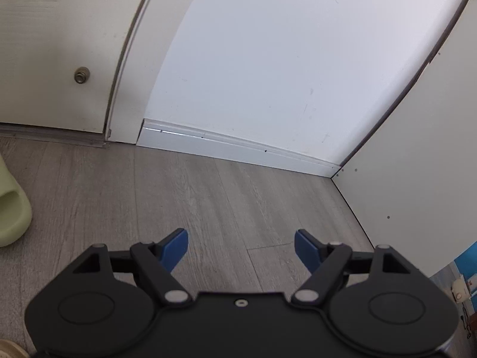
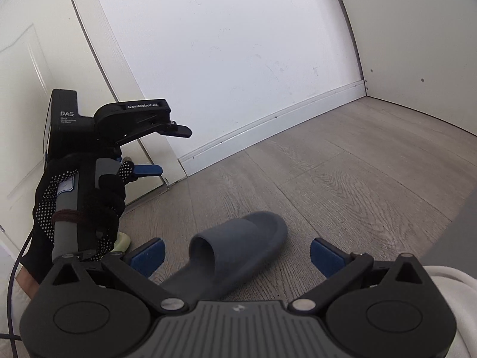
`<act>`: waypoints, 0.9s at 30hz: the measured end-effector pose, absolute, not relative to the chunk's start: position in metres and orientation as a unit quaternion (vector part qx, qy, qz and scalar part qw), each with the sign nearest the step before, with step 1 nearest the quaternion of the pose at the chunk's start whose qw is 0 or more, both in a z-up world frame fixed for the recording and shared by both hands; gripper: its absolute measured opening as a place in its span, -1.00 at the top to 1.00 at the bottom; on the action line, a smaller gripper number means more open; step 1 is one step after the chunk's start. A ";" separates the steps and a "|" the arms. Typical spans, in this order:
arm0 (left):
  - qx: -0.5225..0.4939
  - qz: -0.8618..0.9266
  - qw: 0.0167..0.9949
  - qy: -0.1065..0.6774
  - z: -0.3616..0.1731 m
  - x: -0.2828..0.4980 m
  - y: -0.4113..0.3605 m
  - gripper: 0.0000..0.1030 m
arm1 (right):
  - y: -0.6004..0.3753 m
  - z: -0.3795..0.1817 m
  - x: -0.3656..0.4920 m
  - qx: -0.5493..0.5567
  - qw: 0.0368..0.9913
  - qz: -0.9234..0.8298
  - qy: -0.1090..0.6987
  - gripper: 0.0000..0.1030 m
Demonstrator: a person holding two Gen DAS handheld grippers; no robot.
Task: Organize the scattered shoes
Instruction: 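Carry the grey slide clear of the pile and release it with the left tool, then grasp the pale green slide from the pile with the left tool and lift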
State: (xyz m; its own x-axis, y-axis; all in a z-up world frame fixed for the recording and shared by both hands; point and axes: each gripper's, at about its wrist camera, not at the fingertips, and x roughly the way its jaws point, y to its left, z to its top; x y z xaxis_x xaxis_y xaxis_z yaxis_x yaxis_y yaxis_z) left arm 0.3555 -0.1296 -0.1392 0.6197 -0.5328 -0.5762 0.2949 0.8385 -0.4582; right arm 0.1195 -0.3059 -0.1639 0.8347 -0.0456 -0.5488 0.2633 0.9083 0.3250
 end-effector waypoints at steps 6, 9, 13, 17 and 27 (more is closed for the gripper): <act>-0.112 -0.011 0.924 0.365 -0.142 0.305 0.004 -0.56 | -0.291 -0.164 0.119 0.190 0.939 -0.056 0.280 -1.00; -0.081 0.080 0.924 0.364 -0.150 0.281 0.058 -0.56 | -0.279 -0.168 0.121 0.186 0.937 -0.041 0.292 -1.00; -0.032 0.149 0.915 0.373 -0.163 0.259 0.106 -0.56 | -0.260 -0.166 0.121 0.168 0.938 -0.019 0.301 -1.00; -0.010 0.204 0.902 0.381 -0.175 0.252 0.137 -0.56 | -0.240 -0.162 0.118 0.158 0.938 0.004 0.307 -1.00; 0.286 0.234 0.867 0.335 -0.226 0.292 0.065 -0.56 | -0.198 -0.163 0.110 0.121 0.936 0.053 0.326 -1.00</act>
